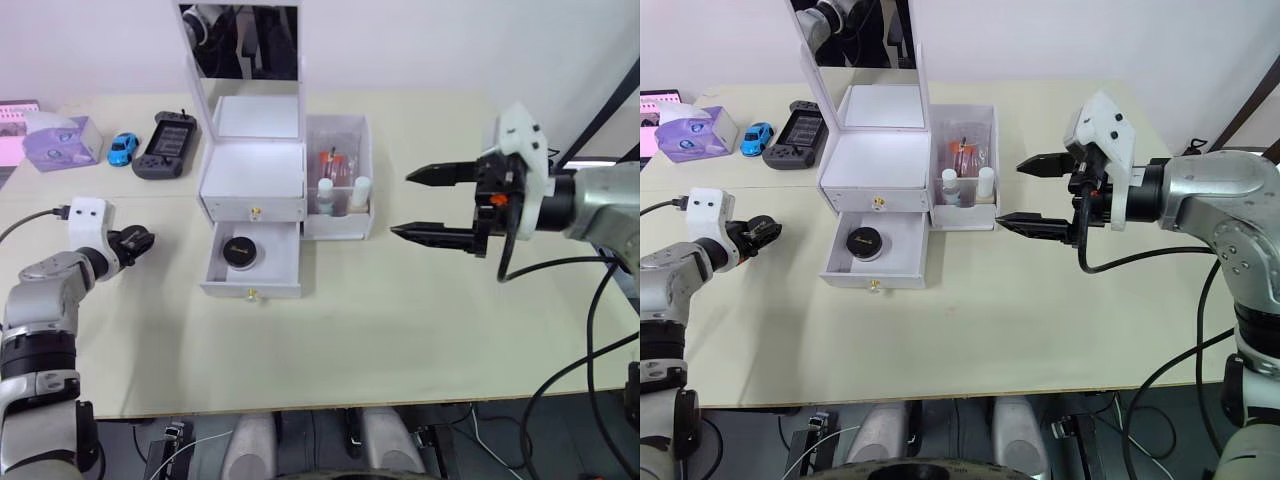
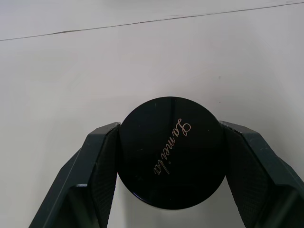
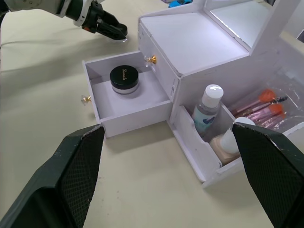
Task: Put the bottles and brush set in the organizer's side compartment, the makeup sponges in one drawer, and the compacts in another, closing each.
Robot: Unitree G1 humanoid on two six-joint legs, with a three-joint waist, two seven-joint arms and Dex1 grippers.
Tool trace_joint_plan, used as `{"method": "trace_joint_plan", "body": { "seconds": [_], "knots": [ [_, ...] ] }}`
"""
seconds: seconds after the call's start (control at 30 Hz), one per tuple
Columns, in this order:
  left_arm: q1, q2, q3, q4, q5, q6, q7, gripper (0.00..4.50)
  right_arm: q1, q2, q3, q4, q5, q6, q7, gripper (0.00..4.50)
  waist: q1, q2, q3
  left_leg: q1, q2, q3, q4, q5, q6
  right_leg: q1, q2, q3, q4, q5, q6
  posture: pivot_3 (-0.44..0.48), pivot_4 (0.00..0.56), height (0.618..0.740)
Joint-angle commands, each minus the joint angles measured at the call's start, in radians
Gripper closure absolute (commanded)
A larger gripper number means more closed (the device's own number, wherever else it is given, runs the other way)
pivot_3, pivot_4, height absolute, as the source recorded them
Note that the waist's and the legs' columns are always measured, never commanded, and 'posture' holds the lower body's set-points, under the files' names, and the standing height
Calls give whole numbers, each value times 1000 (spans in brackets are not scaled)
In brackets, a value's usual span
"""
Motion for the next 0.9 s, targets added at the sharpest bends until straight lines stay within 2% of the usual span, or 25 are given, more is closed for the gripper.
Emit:
{"method": "trace_joint_plan", "body": {
  "seconds": [0.03,0.2,0.33,0.47,0.6,0.7,0.8,0.9],
  "knots": [
    [-56,41,83,-46,-37,-56,-1,1870,-37,-14,-16,7,2,5,-5,0,0,0,0,0,0,0,0,0,0,0,0,0,0,0,0,0,150,740],
    [-137,56,123,-158,-131,-98,-104,1870,-50,-3,5,19,-9,-1,-6,0,4,-1,0,-1,0,0,1,0,0,0,0,0,0,0,0,0,150,740],
    [-177,57,89,-309,-235,-73,-242,1870,-59,12,19,20,-15,-4,-13,0,1,-1,0,-1,-2,0,0,0,0,0,-2,0,-1,0,0,0,150,740],
    [-204,65,25,-483,-407,79,-381,1870,-47,19,14,5,-10,-5,-24,0,0,-1,0,-1,-2,0,0,0,0,0,-2,0,-1,0,1,0,150,740],
    [-213,107,-46,-590,-489,203,-450,1870,-27,10,-7,-19,7,4,-31,0,-5,-1,0,-1,-2,0,0,0,0,0,-1,0,-1,-1,1,0,150,740],
    [-216,151,-117,-644,-503,252,-510,1870,-13,7,-39,-56,49,25,-37,0,-5,-1,0,0,-2,-1,0,0,0,0,0,1,0,-1,1,0,150,740],
    [-197,187,-279,-688,-381,203,-552,1870,8,15,-76,-118,129,63,-47,0,-4,0,0,0,-2,-1,0,0,0,0,0,1,1,-1,1,0,150,740],
    [-192,184,-366,-690,-297,171,-538,1870,13,23,-88,-138,157,78,-79,0,2,0,1,0,-2,-2,0,0,0,1,0,1,0,-1,1,0,150,740]
  ]
}}
